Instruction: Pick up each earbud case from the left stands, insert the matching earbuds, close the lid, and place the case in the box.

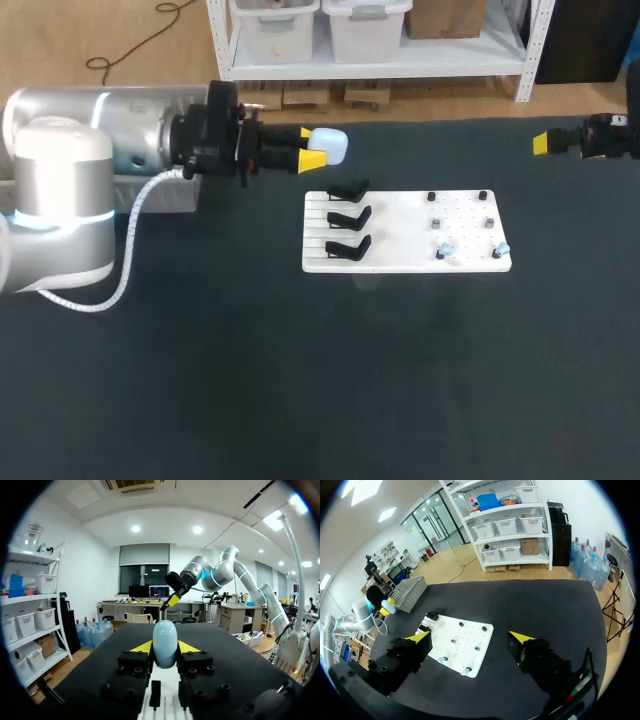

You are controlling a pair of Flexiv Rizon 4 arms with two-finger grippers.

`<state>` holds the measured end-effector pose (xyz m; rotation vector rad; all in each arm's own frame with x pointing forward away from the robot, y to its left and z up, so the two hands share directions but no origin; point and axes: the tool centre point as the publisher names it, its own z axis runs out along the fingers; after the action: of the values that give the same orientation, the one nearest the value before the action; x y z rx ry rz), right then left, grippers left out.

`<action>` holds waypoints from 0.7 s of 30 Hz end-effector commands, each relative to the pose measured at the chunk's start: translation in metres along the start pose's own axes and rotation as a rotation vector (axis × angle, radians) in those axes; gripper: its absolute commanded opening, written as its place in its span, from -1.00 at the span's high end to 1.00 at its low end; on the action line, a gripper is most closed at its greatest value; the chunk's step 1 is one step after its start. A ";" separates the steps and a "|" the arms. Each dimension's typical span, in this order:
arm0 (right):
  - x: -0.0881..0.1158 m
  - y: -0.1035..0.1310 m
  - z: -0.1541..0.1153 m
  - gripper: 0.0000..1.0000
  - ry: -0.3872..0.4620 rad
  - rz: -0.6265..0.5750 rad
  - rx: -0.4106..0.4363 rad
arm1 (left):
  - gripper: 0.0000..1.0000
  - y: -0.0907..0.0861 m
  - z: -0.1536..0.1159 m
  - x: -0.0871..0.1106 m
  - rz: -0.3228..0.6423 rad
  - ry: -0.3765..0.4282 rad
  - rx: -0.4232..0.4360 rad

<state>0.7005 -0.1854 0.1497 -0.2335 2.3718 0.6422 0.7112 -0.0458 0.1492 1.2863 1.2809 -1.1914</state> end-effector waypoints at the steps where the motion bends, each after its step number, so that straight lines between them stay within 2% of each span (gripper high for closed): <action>1: 0.000 0.000 0.000 -1.00 0.000 0.000 0.000 | 1.00 -0.005 0.000 -0.001 0.002 0.000 -0.075; 12: 0.000 0.000 0.000 -1.00 0.000 0.000 0.000 | 1.00 -0.005 0.000 -0.001 0.002 0.000 -0.075; 19: 0.000 0.000 0.000 -1.00 0.000 0.000 0.000 | 1.00 -0.027 0.011 -0.002 -0.020 -0.086 -0.070; 21: 0.000 0.010 -0.003 -1.00 0.003 -0.018 -0.022 | 1.00 -0.030 0.014 -0.001 -0.023 -0.097 -0.068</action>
<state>0.6999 -0.1827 0.1510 -0.2520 2.3676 0.6395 0.6876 -0.0566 0.1533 1.1855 1.2575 -1.2203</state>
